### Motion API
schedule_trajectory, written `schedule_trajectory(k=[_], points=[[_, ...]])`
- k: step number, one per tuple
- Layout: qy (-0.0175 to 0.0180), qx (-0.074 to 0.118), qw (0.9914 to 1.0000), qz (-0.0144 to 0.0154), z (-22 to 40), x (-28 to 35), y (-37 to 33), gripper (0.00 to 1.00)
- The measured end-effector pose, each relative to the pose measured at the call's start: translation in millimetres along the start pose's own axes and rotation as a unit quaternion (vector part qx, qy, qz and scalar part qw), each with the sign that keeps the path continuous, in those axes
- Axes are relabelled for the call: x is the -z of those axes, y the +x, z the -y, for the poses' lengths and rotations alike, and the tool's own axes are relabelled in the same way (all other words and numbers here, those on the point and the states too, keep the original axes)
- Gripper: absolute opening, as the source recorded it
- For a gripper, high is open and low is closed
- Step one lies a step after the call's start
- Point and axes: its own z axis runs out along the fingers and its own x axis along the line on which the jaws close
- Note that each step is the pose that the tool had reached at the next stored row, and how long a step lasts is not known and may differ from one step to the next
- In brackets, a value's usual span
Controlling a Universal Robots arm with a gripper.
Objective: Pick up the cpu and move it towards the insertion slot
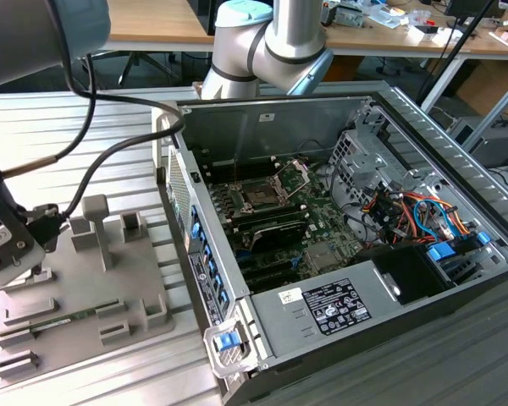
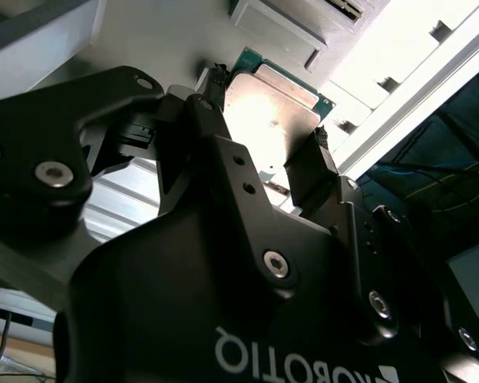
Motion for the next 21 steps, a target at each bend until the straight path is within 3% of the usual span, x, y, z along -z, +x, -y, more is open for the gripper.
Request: schedule_trajectory(k=[21], points=[[-0.0007,0.000,1.00000,0.0000,-0.6,13.3,0.0,0.55]])
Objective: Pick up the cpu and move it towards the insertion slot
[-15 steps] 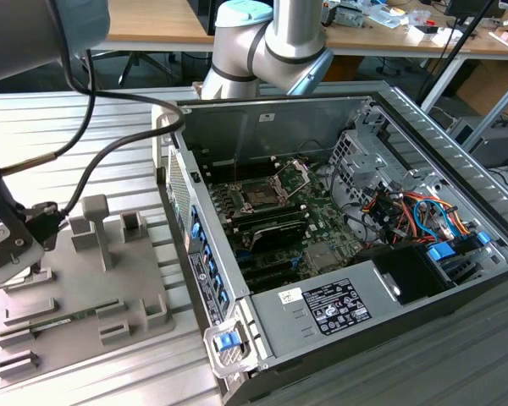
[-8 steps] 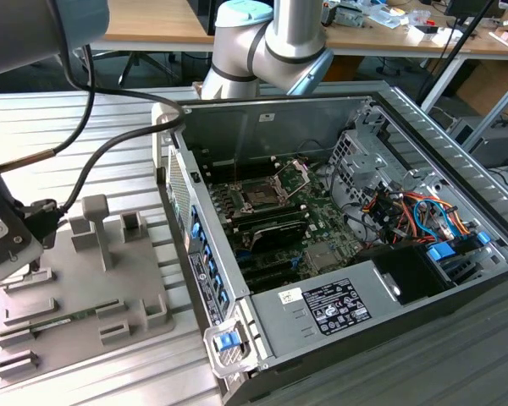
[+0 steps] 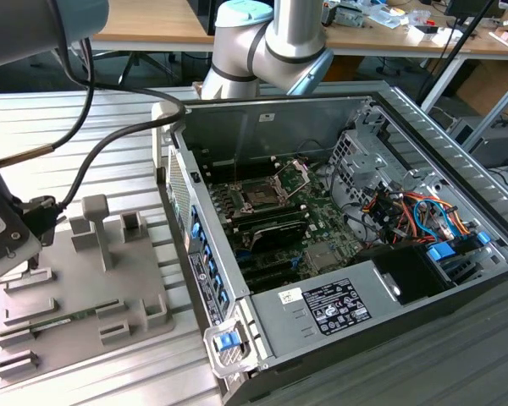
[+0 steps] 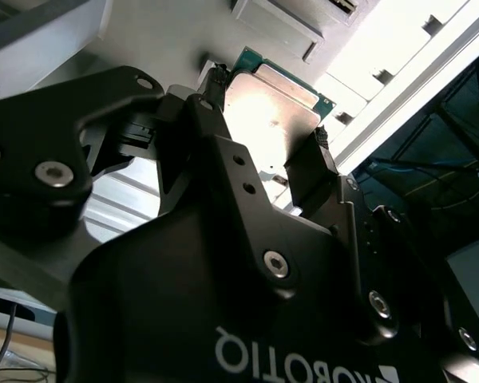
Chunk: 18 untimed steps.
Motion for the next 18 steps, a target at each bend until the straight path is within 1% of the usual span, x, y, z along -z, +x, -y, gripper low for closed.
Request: schedule_trajectory(k=[18], points=[[-0.0007,0.000,1.00000,0.0000,-0.5,9.8,0.0,0.55]])
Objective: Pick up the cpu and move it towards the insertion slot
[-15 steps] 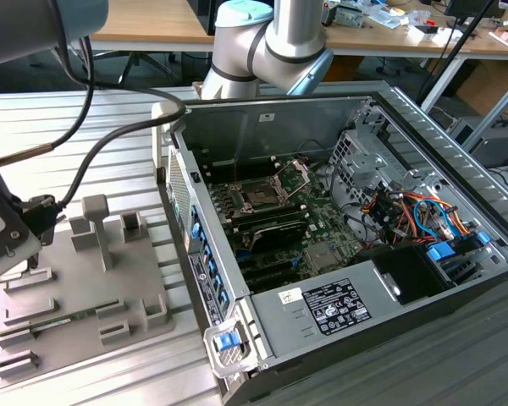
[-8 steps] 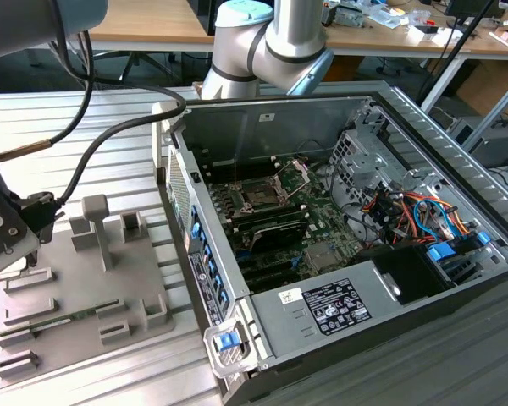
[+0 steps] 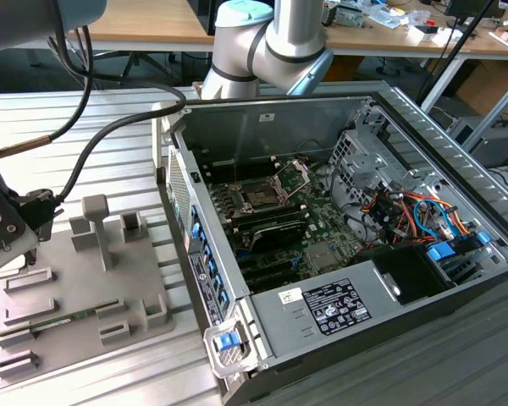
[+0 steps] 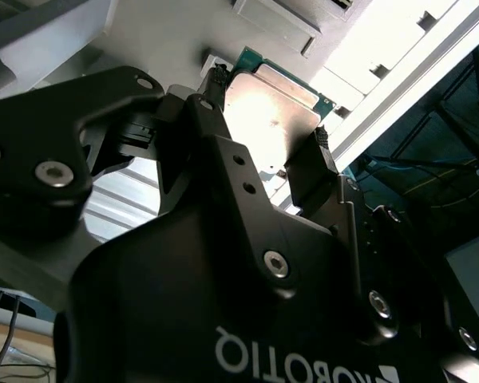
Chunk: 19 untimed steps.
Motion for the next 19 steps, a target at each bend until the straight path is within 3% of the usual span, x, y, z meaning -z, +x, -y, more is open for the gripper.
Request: schedule_trajectory(k=[19], points=[[-0.0008,0.000,1.00000,0.0001,-0.5,10.9,0.0,0.55]])
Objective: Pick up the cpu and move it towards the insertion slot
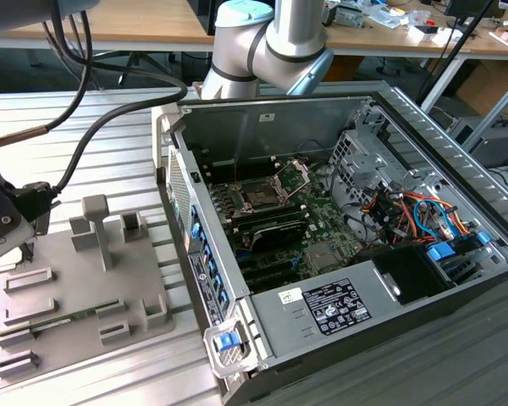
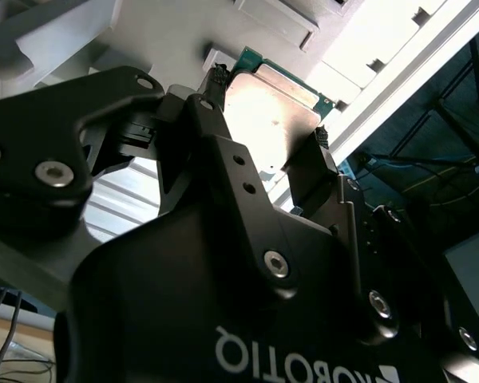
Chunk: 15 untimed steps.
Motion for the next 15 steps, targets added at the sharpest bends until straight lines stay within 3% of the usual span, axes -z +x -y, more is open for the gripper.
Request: schedule_trajectory(k=[15], points=[[-0.0009,0.000,1.00000,0.0000,-0.4,7.1,0.0,0.55]])
